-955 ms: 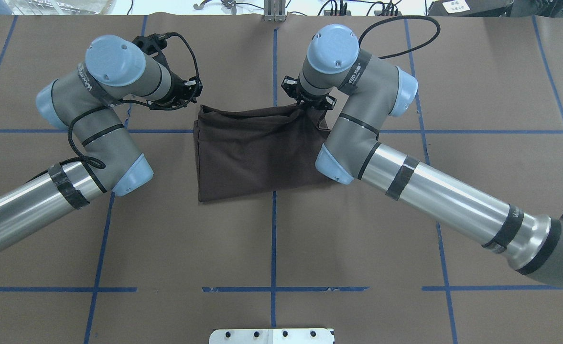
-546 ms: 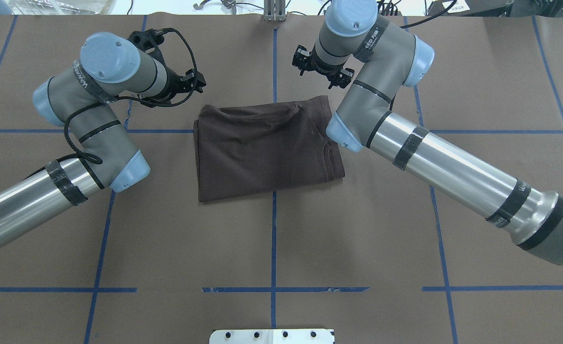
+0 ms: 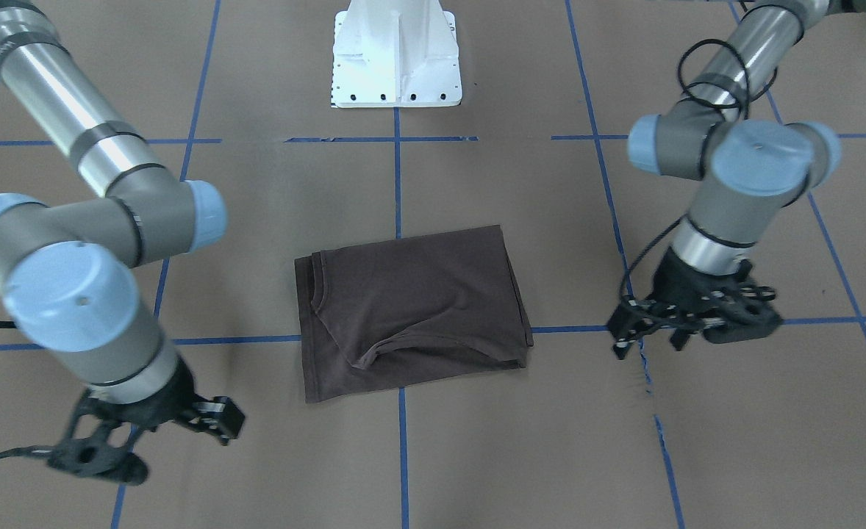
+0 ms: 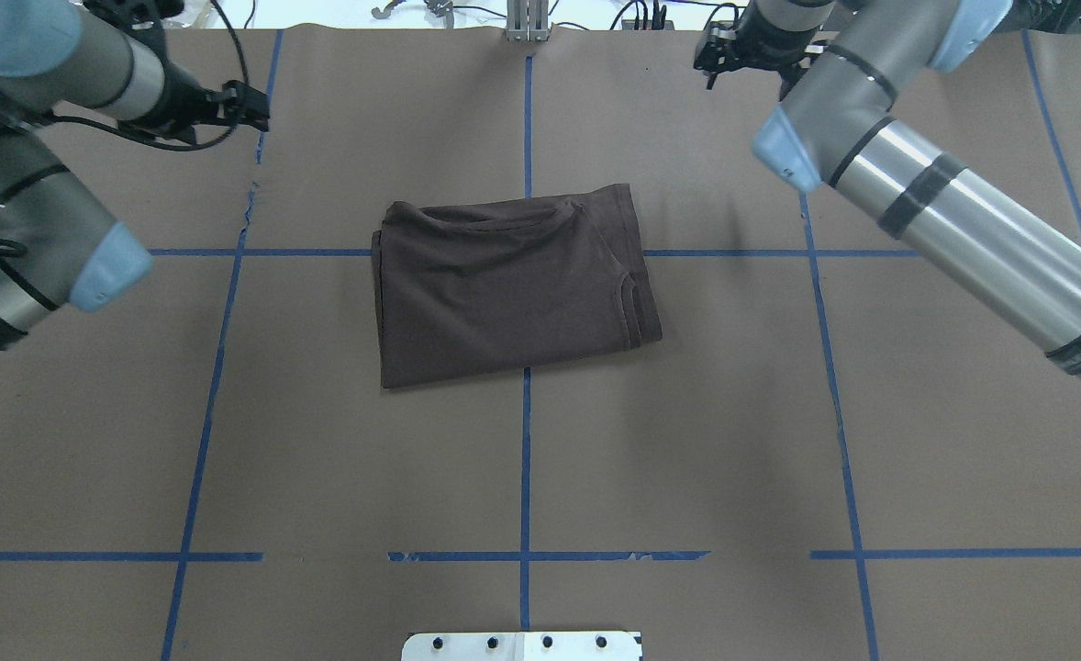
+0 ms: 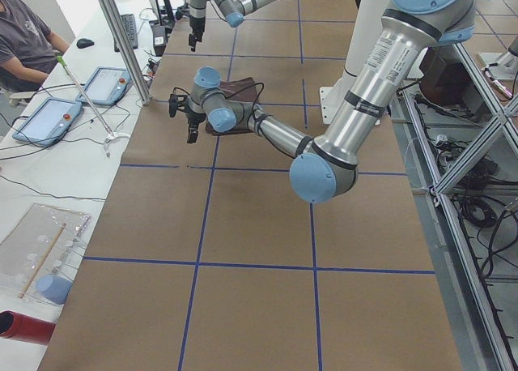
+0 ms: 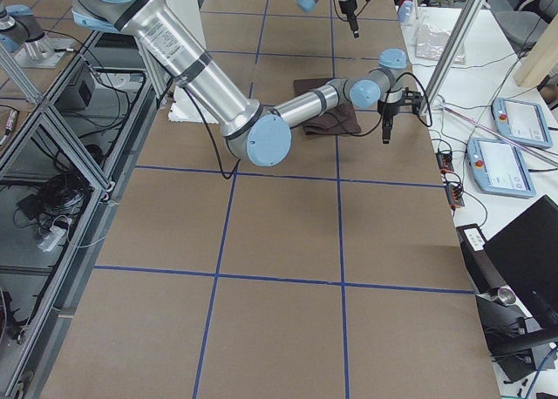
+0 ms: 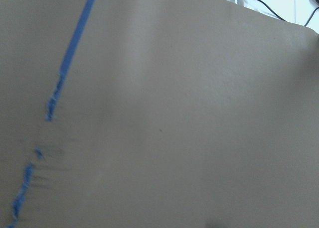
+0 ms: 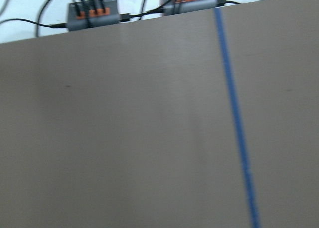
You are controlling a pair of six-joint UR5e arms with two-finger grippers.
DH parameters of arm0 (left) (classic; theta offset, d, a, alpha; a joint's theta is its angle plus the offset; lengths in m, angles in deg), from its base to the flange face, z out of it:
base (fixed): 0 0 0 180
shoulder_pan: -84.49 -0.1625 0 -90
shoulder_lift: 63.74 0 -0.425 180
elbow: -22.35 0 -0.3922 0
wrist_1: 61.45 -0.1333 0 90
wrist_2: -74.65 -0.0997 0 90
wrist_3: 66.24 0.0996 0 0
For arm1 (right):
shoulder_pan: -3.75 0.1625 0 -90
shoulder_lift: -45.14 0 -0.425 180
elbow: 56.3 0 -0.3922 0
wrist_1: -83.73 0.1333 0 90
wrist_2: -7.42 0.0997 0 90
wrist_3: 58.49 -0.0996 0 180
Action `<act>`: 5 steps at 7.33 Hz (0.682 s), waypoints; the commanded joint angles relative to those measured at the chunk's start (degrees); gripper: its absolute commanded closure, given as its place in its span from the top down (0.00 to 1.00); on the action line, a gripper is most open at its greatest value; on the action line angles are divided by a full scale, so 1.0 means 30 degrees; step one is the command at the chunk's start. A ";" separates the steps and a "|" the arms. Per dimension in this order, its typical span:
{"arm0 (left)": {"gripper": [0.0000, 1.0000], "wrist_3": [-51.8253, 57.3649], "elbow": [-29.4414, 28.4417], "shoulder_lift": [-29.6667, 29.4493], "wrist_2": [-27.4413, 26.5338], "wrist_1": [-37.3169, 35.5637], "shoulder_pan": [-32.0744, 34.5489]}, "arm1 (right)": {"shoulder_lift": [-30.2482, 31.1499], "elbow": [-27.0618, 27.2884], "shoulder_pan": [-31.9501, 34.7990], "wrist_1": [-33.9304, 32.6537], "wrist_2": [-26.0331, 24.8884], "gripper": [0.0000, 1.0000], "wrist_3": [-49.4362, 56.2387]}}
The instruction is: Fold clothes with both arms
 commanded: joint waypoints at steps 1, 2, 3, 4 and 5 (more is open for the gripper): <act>1.00 1.0737 0.0855 0.2481 0.1642 -0.2300 0.5177 | 0.5636 0.3289 0.4405 -0.0897 0.3054 1.00 0.8006; 1.00 1.6157 0.0856 0.2867 0.2314 -0.3966 0.7492 | 0.7750 0.3938 0.6893 -0.1042 0.5161 1.00 1.1374; 1.00 2.0823 0.0856 0.2987 0.3510 -0.6274 0.9487 | 1.0411 0.5250 0.8658 -0.1769 0.5936 1.00 1.4598; 1.00 2.6409 0.0943 0.3510 0.4073 -0.7893 1.0754 | 1.2844 0.7613 0.9952 -0.3487 0.5973 1.00 1.7444; 1.00 2.7306 0.1669 0.5255 0.5993 -0.7909 1.1057 | 1.4696 1.0363 1.1821 -0.6405 0.5857 1.00 1.8139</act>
